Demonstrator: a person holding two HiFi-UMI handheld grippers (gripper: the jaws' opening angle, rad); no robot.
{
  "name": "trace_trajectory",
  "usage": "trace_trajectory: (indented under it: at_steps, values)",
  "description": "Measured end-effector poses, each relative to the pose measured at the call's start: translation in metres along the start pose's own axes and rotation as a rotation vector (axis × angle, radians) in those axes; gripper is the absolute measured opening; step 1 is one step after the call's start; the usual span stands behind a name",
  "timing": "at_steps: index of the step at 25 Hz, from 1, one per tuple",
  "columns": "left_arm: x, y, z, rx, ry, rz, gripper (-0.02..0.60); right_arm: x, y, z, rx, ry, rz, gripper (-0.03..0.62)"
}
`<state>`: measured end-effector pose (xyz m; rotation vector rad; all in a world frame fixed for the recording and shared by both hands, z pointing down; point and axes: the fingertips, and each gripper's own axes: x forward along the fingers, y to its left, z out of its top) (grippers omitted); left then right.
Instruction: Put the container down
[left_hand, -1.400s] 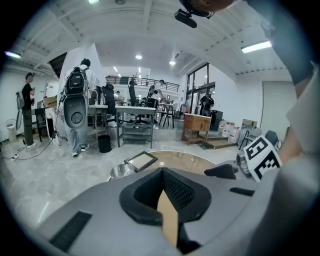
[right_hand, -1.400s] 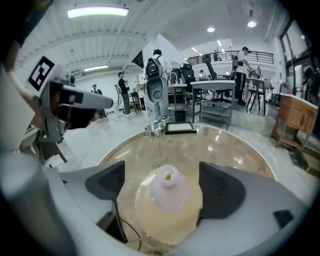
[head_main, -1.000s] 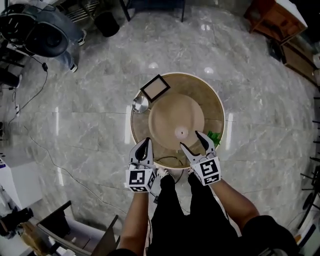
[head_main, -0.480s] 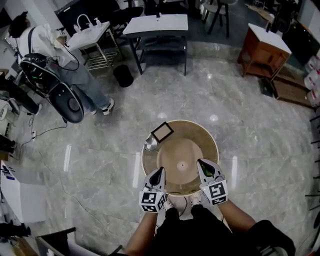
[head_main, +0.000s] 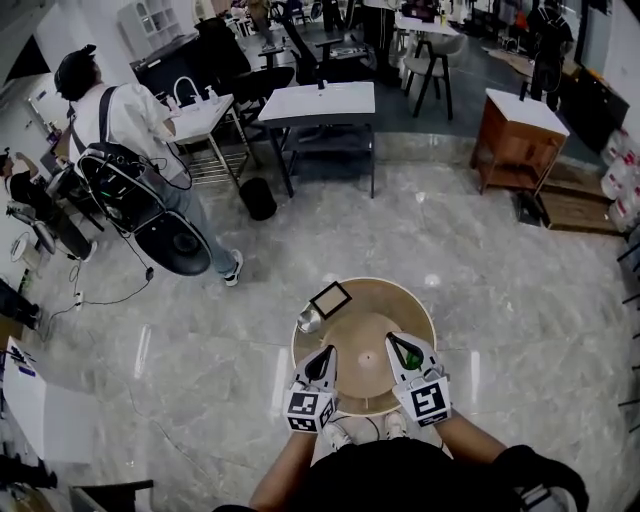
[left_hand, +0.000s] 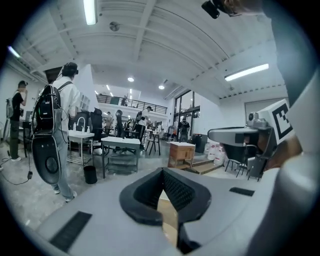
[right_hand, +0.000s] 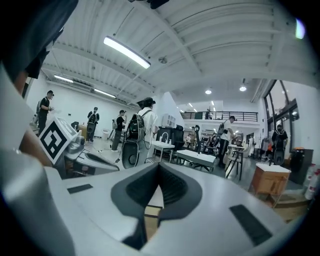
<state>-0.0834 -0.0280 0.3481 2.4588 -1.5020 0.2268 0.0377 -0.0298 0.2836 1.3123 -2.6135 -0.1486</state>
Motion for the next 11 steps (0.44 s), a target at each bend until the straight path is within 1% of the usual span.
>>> trace_trajectory:
  at_steps: [5, 8, 11]
  values:
    - [-0.007, 0.007, 0.016, 0.016, -0.032, 0.008, -0.006, 0.006, 0.0, 0.015, 0.006, -0.033, -0.029, -0.002]
    - [-0.01, 0.008, 0.021, 0.025, -0.045, 0.0, -0.006, 0.007, -0.004, 0.028, 0.09, -0.06, -0.028, -0.002]
    - [-0.01, 0.008, 0.027, 0.069, -0.066, -0.033, -0.006, 0.006, -0.005, 0.042, 0.176, -0.098, -0.021, -0.002]
